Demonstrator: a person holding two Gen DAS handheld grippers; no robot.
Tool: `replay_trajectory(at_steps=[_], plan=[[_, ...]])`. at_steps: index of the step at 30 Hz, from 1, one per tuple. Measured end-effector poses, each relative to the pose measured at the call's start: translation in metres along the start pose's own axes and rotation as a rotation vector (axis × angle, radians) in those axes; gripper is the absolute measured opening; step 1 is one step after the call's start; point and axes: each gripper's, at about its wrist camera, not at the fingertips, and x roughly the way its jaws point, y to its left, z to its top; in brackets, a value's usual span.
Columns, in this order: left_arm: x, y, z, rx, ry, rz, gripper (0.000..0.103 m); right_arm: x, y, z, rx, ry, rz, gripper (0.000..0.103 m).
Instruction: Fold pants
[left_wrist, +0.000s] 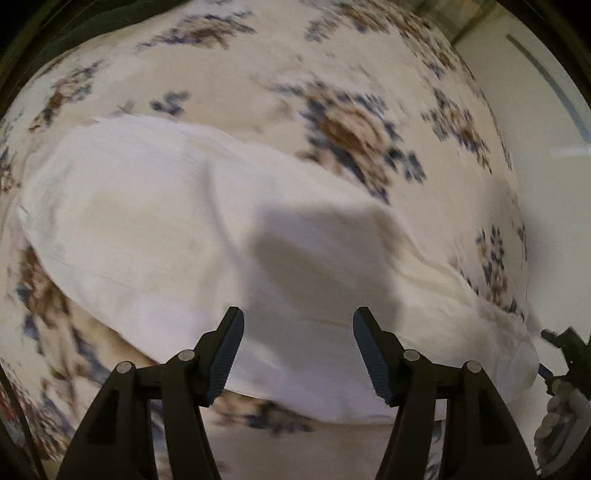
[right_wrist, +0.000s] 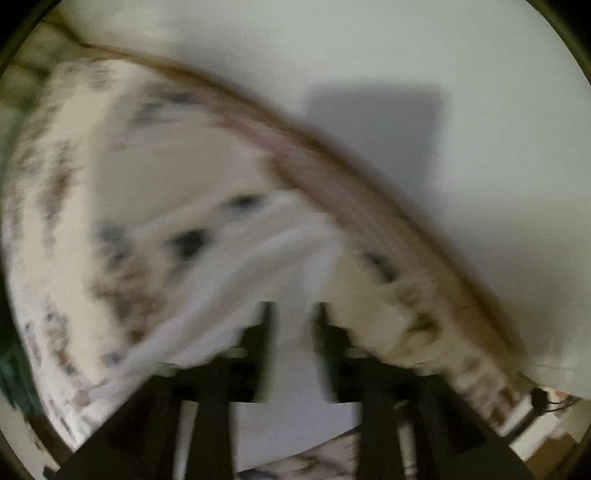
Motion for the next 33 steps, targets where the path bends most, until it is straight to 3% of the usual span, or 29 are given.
replay_trajectory(at_steps=[3,6,10,15,17,22,23,25,29,33], plan=[[-0.018,0.042,0.024,-0.012,-0.016,0.023,0.059,-0.015,0.068,-0.045,-0.098,-0.067,0.035,0.094],[-0.03,0.105,0.053,-0.049,-0.016,0.044,0.059,-0.004,0.131,-0.092,-0.156,-0.065,0.085,0.094],[-0.04,0.186,0.091,-0.081,-0.037,0.07,0.059,0.039,0.213,-0.154,-0.187,0.143,0.183,0.094],[-0.017,0.262,0.14,-0.095,0.021,0.005,0.059,0.068,0.3,-0.23,-0.204,0.213,0.201,0.094],[-0.002,0.275,0.156,-0.067,0.083,-0.046,0.059,0.081,0.33,-0.258,-0.173,0.225,0.221,0.094],[0.055,0.276,0.177,-0.044,0.267,-0.19,0.059,0.116,0.362,-0.305,-0.127,0.212,0.117,0.094],[0.061,0.273,0.179,-0.037,0.276,-0.215,0.057,0.118,0.364,-0.308,-0.121,0.199,0.104,0.094],[0.064,0.265,0.179,-0.016,0.269,-0.303,0.042,0.118,0.366,-0.316,-0.123,0.177,0.095,0.094],[0.046,0.24,0.172,0.118,0.161,-0.221,0.019,0.116,0.364,-0.325,-0.147,0.17,0.074,0.094],[0.033,0.252,0.164,0.124,0.106,-0.162,0.016,0.109,0.359,-0.33,-0.126,0.188,0.096,0.094]])
